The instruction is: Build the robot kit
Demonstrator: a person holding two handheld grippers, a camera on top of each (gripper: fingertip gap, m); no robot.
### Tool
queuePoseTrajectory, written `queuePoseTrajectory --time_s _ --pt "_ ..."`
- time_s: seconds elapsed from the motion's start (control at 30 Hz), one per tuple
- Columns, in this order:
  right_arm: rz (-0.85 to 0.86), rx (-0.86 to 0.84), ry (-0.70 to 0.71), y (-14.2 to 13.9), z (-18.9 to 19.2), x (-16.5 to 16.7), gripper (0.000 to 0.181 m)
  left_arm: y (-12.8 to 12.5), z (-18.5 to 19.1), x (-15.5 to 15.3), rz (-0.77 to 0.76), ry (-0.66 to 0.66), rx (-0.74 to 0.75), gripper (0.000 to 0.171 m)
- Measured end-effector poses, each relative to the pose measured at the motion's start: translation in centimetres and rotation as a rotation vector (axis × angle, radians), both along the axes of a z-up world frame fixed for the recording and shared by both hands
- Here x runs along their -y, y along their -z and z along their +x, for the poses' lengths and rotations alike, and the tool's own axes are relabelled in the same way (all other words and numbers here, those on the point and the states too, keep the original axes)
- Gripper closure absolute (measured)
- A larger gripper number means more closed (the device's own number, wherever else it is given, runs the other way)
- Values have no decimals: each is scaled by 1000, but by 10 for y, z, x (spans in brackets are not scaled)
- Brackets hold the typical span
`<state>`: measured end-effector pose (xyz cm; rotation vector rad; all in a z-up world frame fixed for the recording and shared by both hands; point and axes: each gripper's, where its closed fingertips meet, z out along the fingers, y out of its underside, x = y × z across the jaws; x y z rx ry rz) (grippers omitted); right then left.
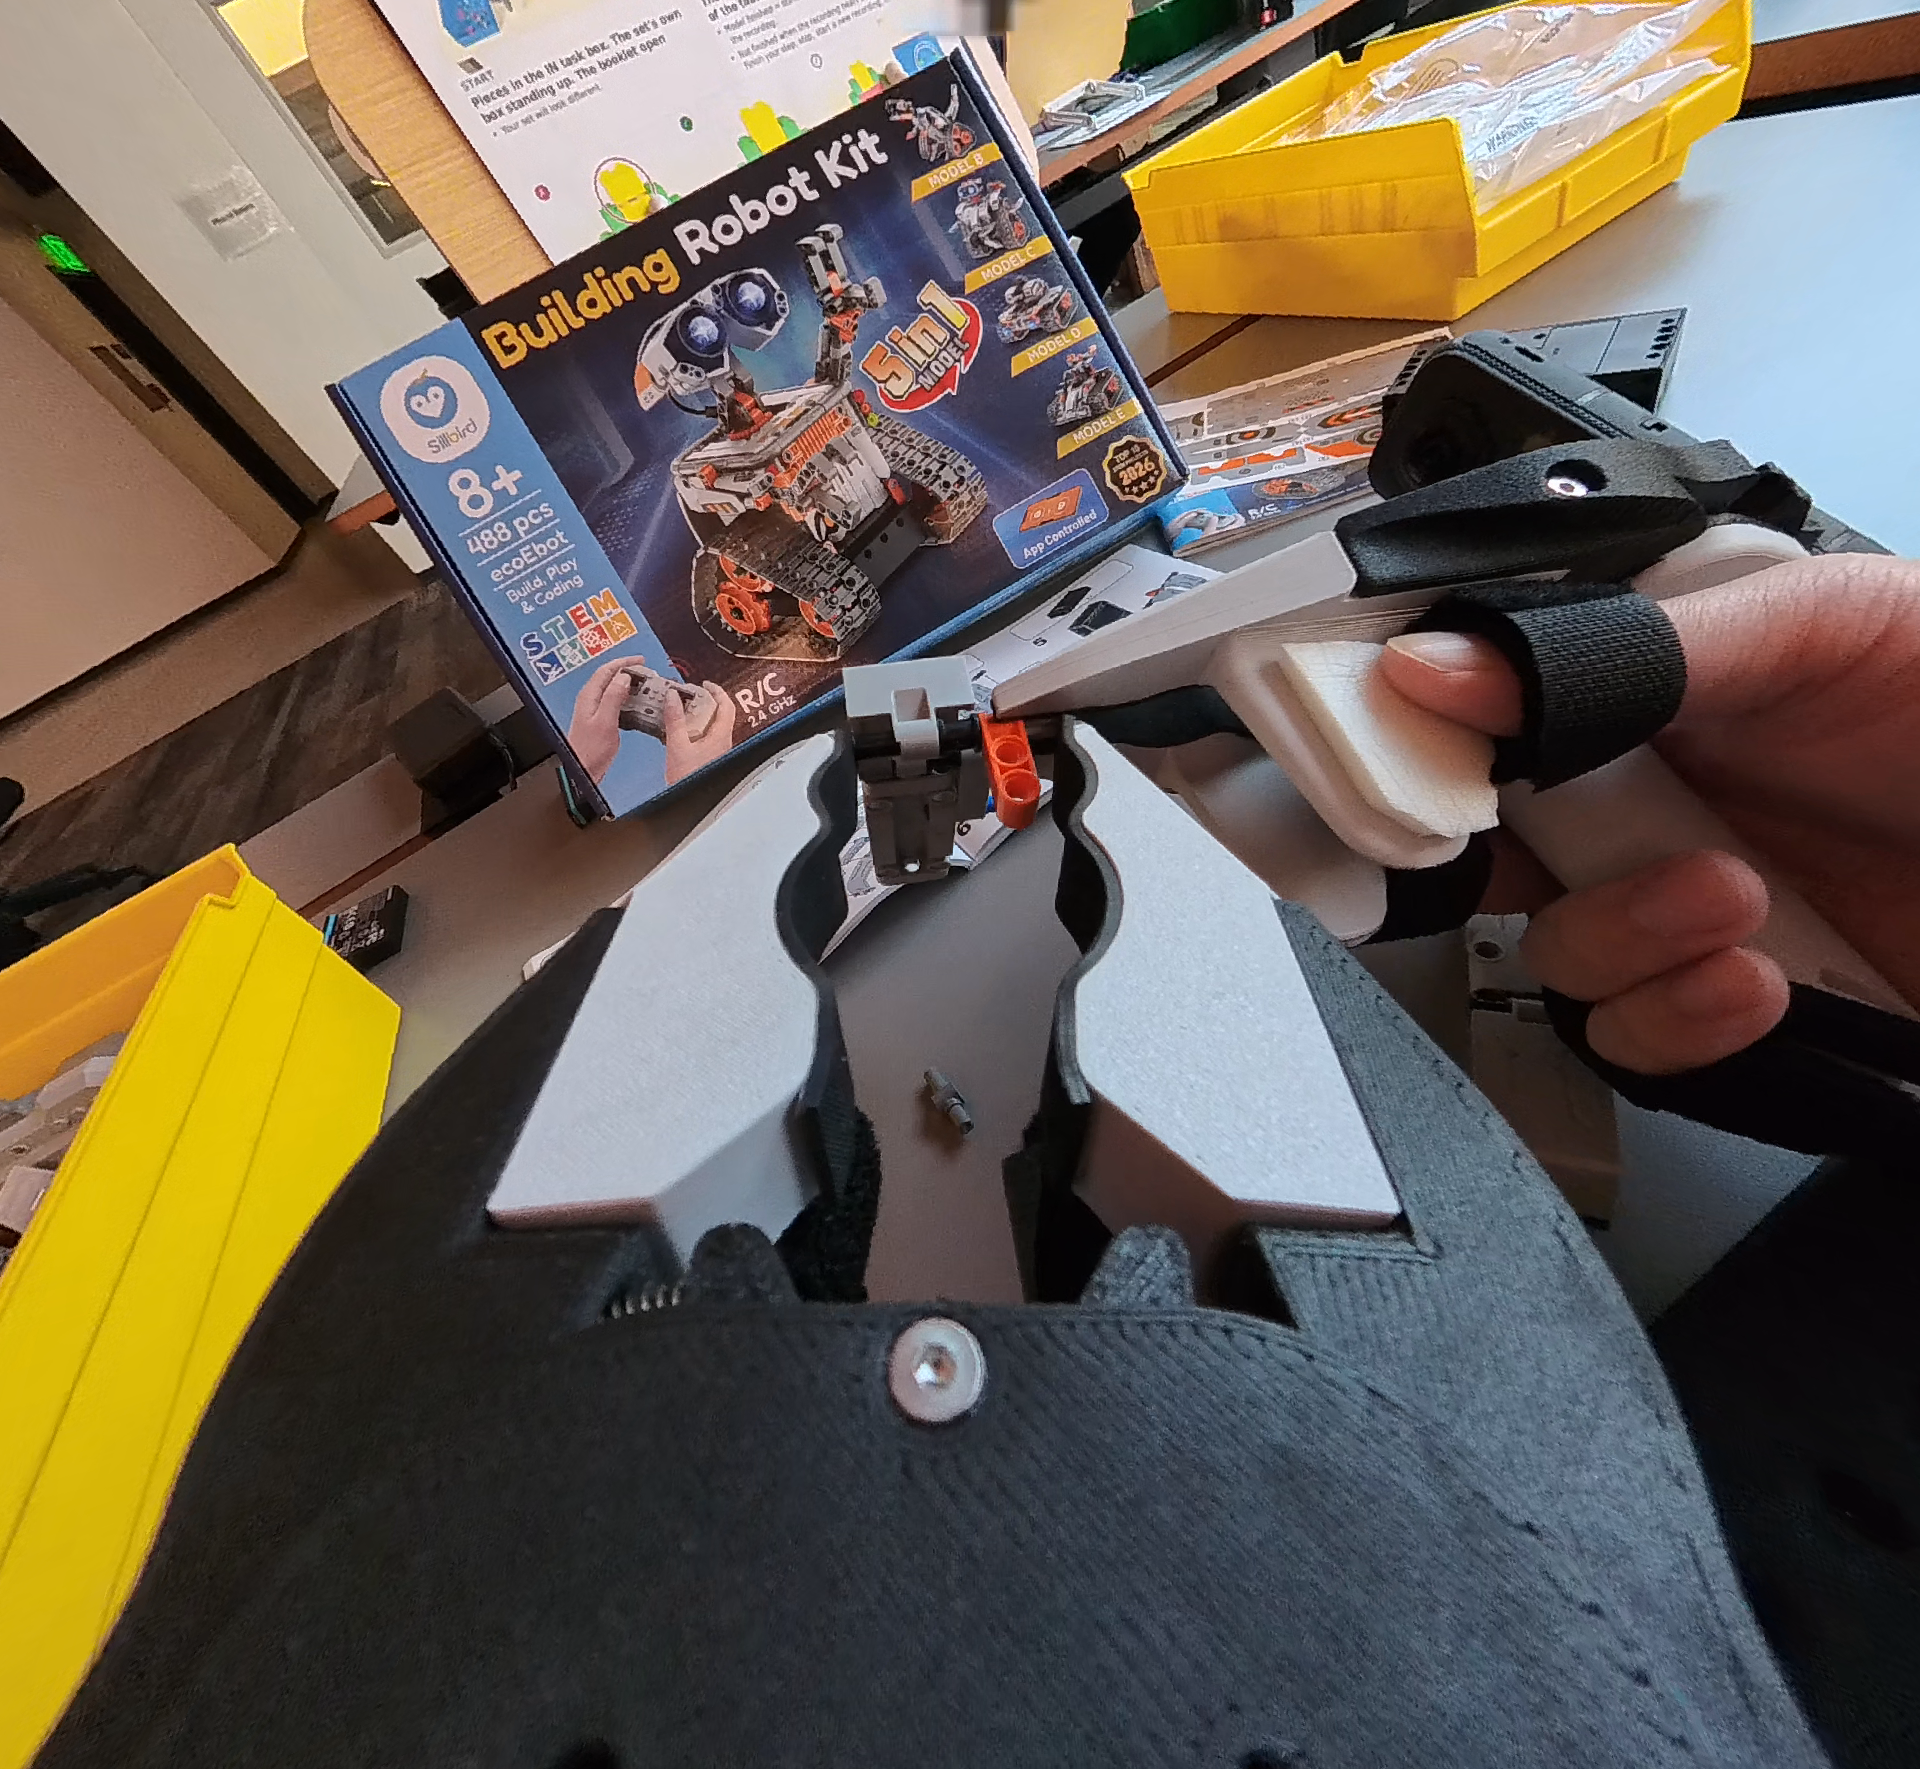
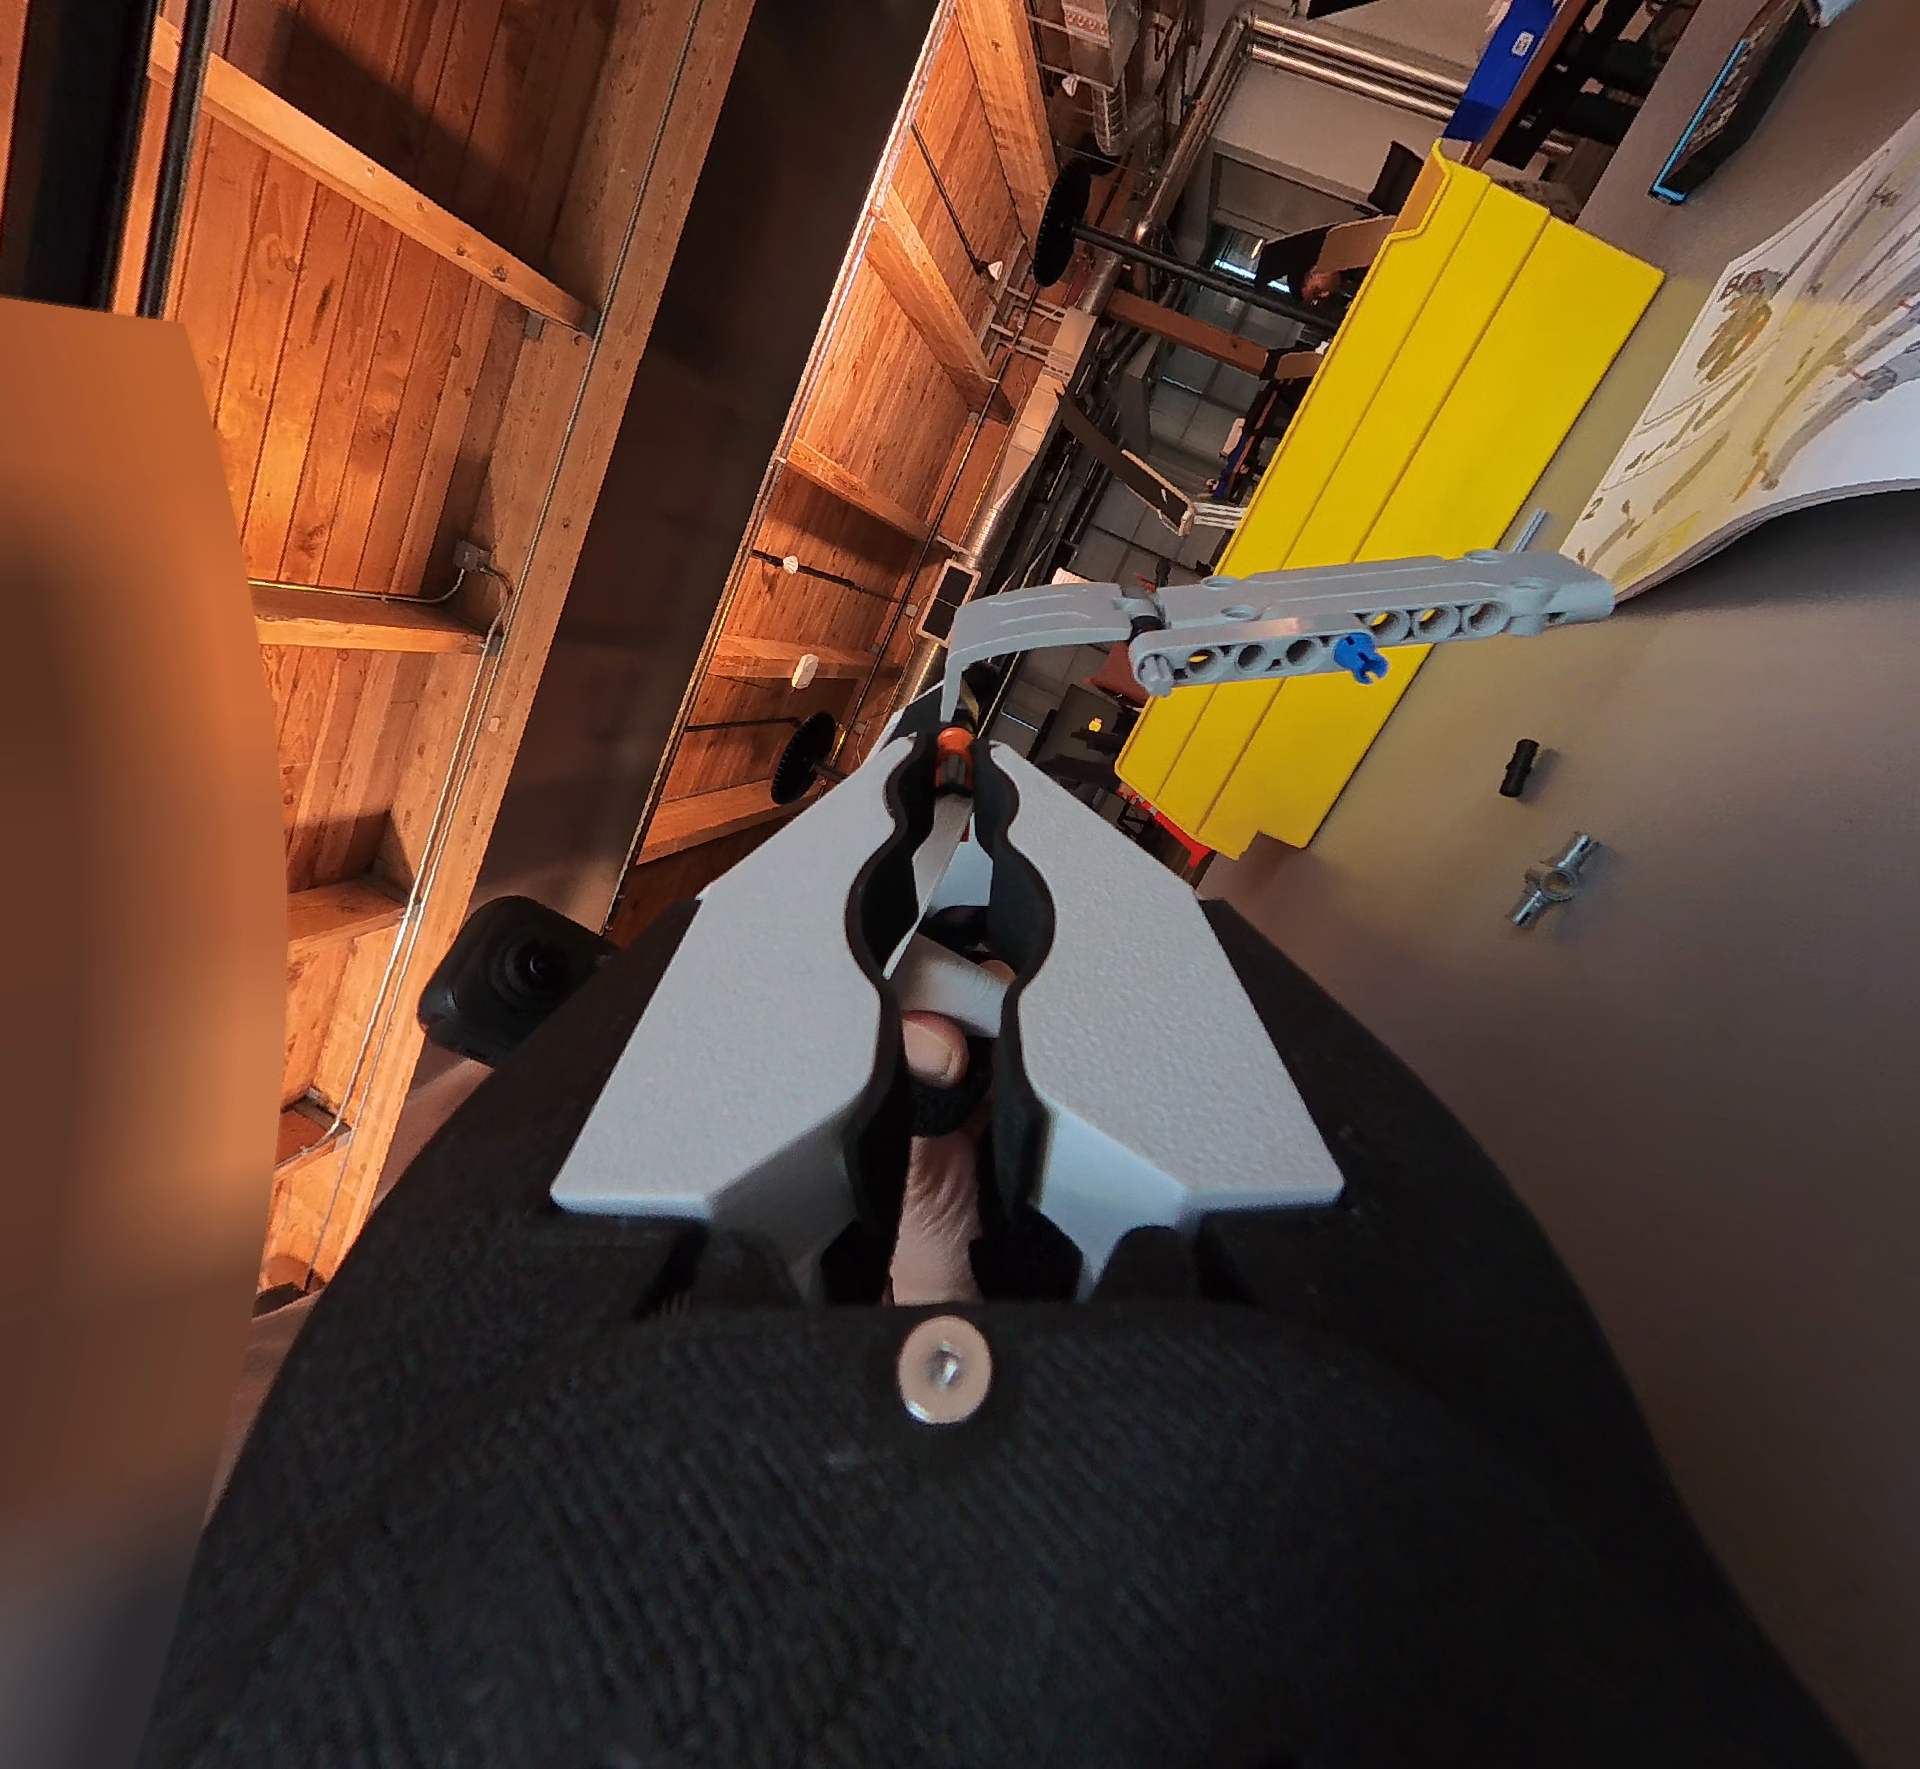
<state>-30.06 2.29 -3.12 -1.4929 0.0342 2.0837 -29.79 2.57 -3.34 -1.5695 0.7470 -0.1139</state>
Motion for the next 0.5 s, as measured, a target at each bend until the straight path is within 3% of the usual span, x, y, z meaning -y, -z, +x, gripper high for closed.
queuePoseTrajectory --time_s 0.17,0.3,0.5 --pt "-9 6 2 2 0 -1 176 2 -1 -1 -13 11 17 135" --pt "-2 24 -48 -1 -4 0 175 -1 -5 -2 -55 56 128 135" --pt "234 211 -28 -15 10 -4 155 -7 -14 7 -181 223 306 135"
